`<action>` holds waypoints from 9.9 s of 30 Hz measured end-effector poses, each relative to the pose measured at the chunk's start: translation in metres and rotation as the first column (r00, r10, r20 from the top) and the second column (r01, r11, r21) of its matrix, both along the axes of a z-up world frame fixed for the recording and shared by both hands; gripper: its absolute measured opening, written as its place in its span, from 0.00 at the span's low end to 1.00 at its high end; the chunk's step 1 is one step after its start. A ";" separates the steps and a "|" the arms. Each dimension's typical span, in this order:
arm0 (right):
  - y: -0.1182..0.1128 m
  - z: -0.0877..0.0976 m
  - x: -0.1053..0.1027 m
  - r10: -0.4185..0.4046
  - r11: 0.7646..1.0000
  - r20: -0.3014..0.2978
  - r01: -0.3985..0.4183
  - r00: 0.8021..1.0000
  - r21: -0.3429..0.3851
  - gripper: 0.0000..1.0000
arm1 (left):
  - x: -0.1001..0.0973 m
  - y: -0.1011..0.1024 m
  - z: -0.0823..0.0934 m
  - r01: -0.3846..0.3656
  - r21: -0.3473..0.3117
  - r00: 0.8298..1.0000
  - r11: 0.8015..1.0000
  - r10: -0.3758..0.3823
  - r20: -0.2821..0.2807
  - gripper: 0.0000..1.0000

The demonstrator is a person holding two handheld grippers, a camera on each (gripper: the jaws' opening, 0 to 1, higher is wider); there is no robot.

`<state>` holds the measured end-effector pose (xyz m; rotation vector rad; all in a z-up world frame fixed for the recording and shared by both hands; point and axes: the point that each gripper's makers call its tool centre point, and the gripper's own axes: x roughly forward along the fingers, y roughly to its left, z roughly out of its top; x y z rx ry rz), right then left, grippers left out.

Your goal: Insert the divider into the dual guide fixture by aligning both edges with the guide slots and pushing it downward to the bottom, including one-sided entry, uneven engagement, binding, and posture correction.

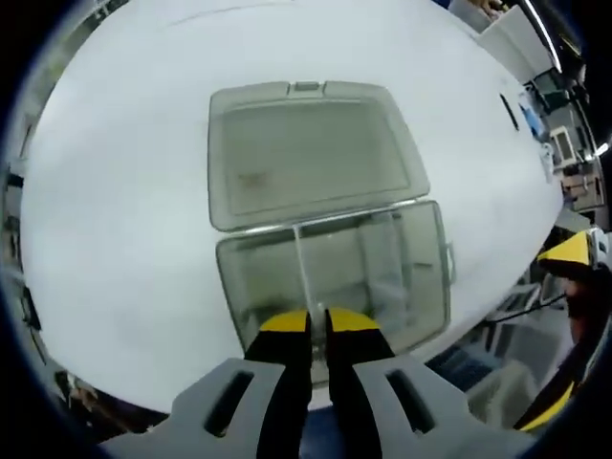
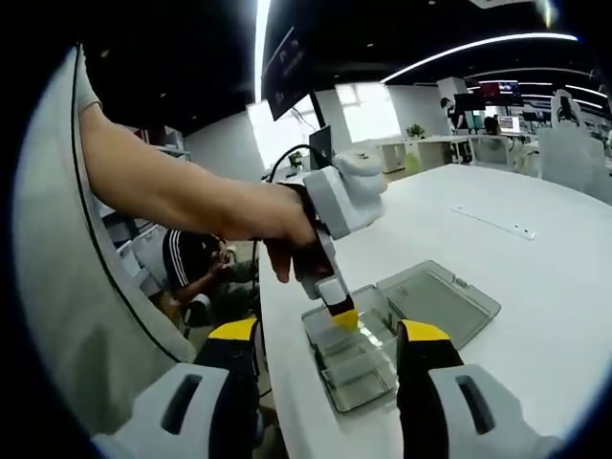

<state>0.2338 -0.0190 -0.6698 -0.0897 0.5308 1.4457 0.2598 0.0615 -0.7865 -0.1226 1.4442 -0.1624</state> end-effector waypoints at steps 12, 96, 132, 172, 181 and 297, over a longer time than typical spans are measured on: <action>-0.002 -0.001 0.001 -0.007 1.000 -0.004 0.007 1.000 -0.001 0.54 | -0.002 -0.001 -0.003 0.034 0.026 0.999 0.999 -0.034 -0.015 0.01; 0.004 0.003 -0.014 0.031 0.998 -0.001 -0.031 1.000 -0.047 0.52 | -0.004 -0.001 0.001 0.117 0.081 0.990 0.990 -0.109 -0.094 0.02; 0.002 0.005 -0.015 0.025 0.999 0.000 -0.025 1.000 -0.040 0.52 | -0.003 0.001 0.003 0.081 0.073 0.993 0.994 -0.074 -0.092 0.02; 0.001 0.003 -0.016 0.020 0.999 -0.007 -0.021 1.000 -0.039 0.51 | -0.004 0.001 0.002 0.115 0.080 0.991 0.990 -0.109 -0.079 0.02; -0.001 0.003 -0.016 0.014 0.999 -0.007 -0.015 1.000 -0.040 0.51 | -0.003 -0.001 -0.005 0.123 0.096 0.990 0.988 -0.116 -0.074 0.02; -0.002 0.001 -0.006 -0.027 0.997 -0.001 0.026 1.000 -0.079 0.52 | -0.003 0.002 -0.003 0.039 -0.085 0.979 0.996 -0.021 0.204 0.16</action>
